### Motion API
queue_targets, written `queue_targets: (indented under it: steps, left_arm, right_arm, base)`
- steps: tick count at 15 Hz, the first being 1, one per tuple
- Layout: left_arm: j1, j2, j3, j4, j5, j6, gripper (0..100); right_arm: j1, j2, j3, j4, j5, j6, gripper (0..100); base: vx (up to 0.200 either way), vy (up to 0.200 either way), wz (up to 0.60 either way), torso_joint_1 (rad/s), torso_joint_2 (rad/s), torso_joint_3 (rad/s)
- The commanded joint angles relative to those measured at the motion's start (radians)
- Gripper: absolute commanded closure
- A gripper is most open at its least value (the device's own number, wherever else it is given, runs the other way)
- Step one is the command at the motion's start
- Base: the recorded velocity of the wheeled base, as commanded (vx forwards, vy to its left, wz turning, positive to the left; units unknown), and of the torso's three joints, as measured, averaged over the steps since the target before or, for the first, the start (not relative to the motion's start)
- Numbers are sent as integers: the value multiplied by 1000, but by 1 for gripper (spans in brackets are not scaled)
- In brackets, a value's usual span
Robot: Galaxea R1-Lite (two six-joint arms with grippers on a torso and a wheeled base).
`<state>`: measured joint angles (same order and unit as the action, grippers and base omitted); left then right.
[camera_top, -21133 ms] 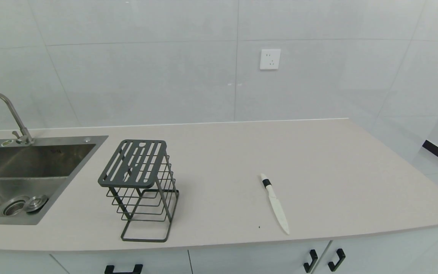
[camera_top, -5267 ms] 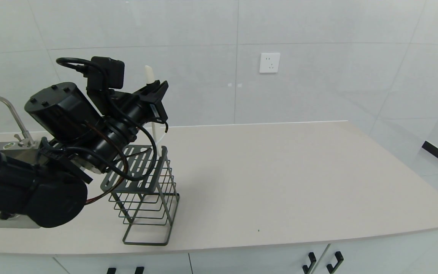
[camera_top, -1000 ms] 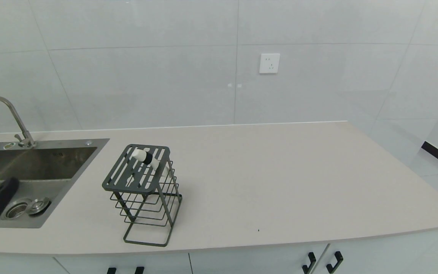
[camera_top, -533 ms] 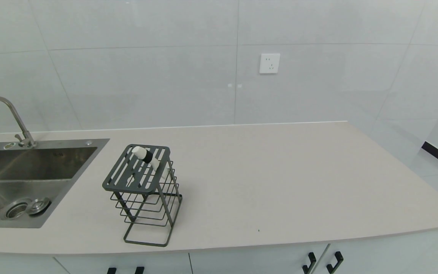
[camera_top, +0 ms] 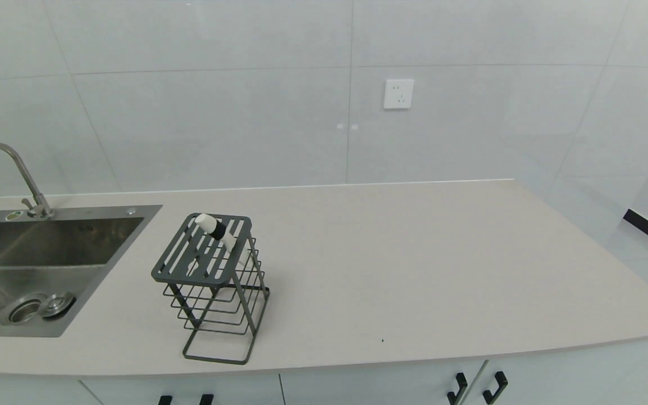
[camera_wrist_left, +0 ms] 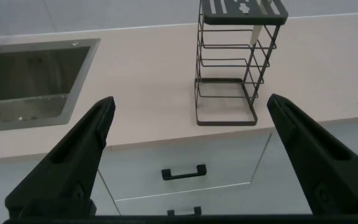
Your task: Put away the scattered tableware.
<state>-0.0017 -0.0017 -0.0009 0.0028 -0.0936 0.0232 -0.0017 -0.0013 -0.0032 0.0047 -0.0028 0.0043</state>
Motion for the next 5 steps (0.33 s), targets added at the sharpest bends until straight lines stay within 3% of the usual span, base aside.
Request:
queue_targets:
  steps: [1,5]
  left_arm:
    - [0,2,1,0,0,0,0]
    - [0,2,1,0,0,0,0]
  right_arm:
    - [0,1,0,0,0,0,100]
    - [0,1,0,0,0,2,100]
  base:
    - [0,0,0,0,0,0]
    - [0,0,0,0,0,0]
